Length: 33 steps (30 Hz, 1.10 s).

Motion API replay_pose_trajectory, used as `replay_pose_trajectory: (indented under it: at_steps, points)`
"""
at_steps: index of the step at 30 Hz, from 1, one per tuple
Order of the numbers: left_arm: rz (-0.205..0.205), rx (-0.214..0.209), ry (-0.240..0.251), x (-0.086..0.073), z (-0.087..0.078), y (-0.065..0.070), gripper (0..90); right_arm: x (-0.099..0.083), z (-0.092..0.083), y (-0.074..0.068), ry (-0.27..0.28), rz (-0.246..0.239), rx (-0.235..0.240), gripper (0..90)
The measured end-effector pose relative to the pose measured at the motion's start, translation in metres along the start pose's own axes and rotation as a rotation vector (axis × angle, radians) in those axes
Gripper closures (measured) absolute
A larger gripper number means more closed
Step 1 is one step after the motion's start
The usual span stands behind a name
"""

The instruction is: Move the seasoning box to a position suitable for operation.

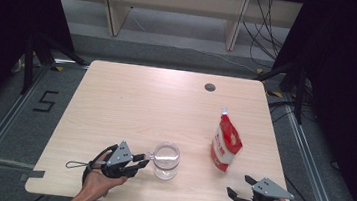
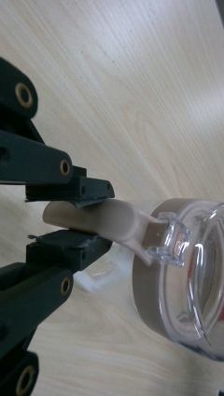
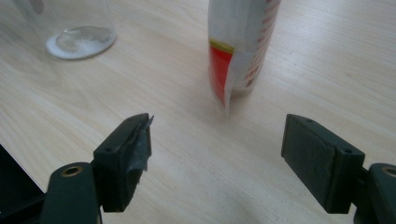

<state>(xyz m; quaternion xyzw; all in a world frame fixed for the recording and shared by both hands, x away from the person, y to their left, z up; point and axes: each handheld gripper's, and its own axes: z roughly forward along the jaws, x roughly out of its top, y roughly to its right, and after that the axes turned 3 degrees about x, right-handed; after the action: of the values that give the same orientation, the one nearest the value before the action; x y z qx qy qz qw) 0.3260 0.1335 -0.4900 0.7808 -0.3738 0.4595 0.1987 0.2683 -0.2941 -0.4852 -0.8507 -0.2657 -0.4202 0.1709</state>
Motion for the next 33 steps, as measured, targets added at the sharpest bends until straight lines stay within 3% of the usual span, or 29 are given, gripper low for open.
replay_pose_trajectory:
  at_steps: [1,3,4,7,8,9,11,15,19,24,25,28,31,33]
  points:
    - [0.006,-0.003,0.0,0.0,0.0,0.0,74.5,0.0,0.0,0.0,0.0,0.0,0.0,25.2]
    - [-0.021,-0.003,0.0,-0.001,-0.001,0.004,74.4,0.0,-0.001,0.001,-0.006,-0.004,-0.005,25.2]
    - [-0.015,-0.005,-0.001,-0.001,-0.001,0.004,74.4,0.0,0.0,0.003,0.005,-0.036,-0.005,25.2]
    - [0.012,-0.016,0.002,-0.001,-0.002,0.006,74.4,0.001,0.001,0.004,0.0,-0.034,0.002,25.2]
    - [-0.002,-0.016,0.002,-0.002,-0.002,0.008,74.4,0.001,0.001,0.002,-0.009,-0.018,0.001,25.2]
    - [0.008,-0.019,-0.001,-0.001,-0.002,0.009,74.4,0.001,0.003,0.004,-0.001,-0.037,0.019,25.2]
    - [0.016,-0.035,0.002,-0.001,-0.002,0.009,74.3,0.001,0.003,0.005,0.003,-0.046,0.002,25.2]
    - [0.008,-0.054,0.007,-0.003,-0.003,0.011,74.1,0.001,0.004,0.006,0.015,-0.06,0.011,25.2]
    - [0.026,-0.064,0.006,-0.002,-0.002,0.009,74.0,0.0,0.004,0.006,0.002,-0.037,0.018,25.2]
    - [0.004,-0.073,-0.004,-0.001,-0.002,0.008,73.6,-0.001,0.003,0.007,0.004,-0.032,0.014,25.2]
    - [0.008,-0.078,-0.01,-0.001,-0.002,0.007,73.6,-0.002,0.002,0.005,-0.006,-0.01,0.003,25.2]
    - [0.025,-0.073,-0.004,0.0,-0.002,0.006,73.5,-0.002,0.002,0.006,-0.004,-0.012,0.002,25.2]
    - [-0.009,-0.064,-0.001,-0.001,-0.002,0.007,73.6,-0.002,0.003,0.006,-0.004,-0.012,0.008,25.2]
    - [-0.004,-0.048,-0.007,-0.001,-0.003,0.005,74.0,-0.001,0.003,0.006,-0.006,-0.029,0.005,25.2]
